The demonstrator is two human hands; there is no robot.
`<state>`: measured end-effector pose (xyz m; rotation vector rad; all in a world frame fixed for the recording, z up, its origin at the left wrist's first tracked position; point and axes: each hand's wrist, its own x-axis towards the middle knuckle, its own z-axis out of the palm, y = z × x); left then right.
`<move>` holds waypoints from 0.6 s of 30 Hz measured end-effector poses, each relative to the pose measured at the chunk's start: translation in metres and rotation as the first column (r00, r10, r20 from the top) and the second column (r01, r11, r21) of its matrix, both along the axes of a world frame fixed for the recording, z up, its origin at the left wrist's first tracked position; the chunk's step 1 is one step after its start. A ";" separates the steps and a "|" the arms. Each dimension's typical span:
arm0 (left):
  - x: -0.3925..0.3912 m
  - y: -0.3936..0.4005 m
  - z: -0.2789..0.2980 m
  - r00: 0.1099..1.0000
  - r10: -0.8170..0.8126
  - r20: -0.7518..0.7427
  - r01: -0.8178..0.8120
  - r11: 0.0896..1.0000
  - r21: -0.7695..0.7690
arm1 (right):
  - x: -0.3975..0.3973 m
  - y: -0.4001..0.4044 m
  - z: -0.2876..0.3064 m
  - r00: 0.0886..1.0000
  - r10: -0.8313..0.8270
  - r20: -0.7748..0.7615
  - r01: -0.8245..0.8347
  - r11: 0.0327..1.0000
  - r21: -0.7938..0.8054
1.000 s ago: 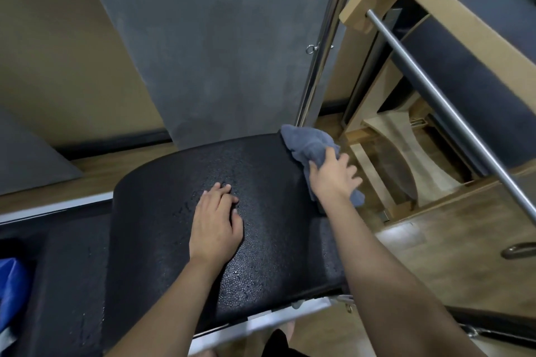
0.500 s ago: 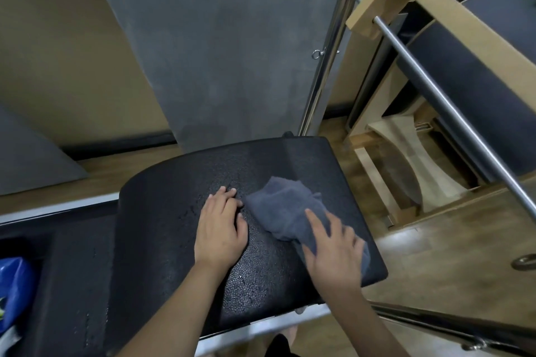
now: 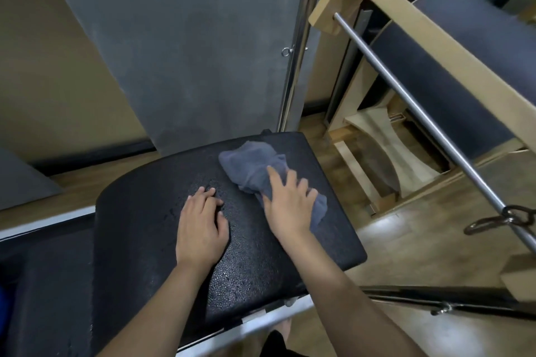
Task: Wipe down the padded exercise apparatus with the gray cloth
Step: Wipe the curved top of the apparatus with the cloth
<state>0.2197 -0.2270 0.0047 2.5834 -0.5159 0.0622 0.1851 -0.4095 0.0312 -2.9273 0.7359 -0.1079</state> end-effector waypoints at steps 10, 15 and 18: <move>0.001 0.001 -0.001 1.000 0.004 -0.006 -0.004 1.000 -0.009 | -0.100 -0.038 -0.018 0.992 -0.120 -0.032 0.119 0.993 -0.018; 0.001 0.000 0.001 1.000 -0.011 -0.002 0.011 1.000 0.008 | -0.039 -0.075 -0.016 0.941 -0.336 -0.045 0.339 0.938 0.072; 0.000 -0.001 0.002 1.000 -0.004 0.006 0.004 1.000 -0.001 | -0.020 -0.059 -0.016 0.958 -0.284 -0.043 0.285 0.958 0.031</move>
